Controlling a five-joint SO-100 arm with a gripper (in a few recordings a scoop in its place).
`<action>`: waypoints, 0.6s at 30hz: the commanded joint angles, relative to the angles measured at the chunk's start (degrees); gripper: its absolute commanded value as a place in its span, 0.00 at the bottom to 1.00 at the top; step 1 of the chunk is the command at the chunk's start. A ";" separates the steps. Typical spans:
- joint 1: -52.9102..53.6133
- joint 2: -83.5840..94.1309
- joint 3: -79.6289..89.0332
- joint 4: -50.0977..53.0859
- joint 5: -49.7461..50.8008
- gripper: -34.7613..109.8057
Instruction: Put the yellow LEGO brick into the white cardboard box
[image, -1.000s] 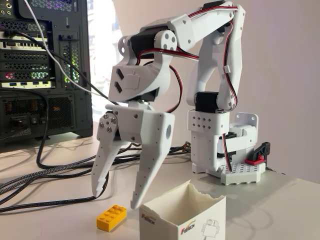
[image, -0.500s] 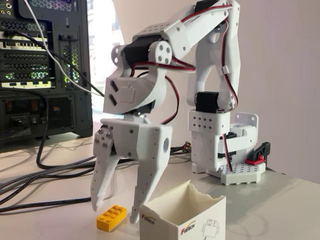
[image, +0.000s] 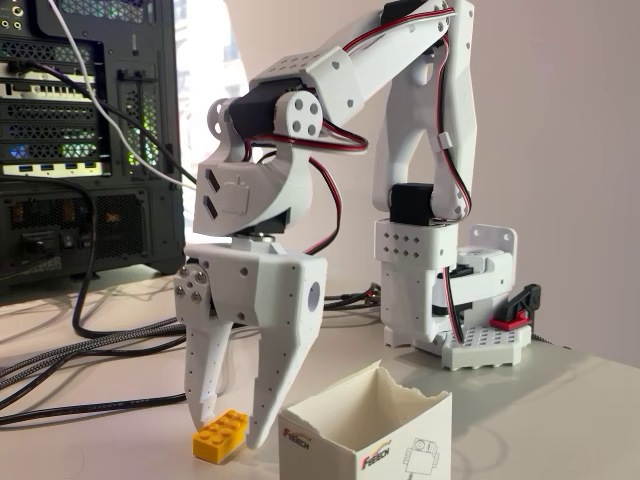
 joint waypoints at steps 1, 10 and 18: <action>0.70 2.11 -3.43 0.18 -0.70 0.31; 1.85 2.11 -3.25 0.44 -2.72 0.31; 3.34 1.14 -3.16 0.35 -6.06 0.29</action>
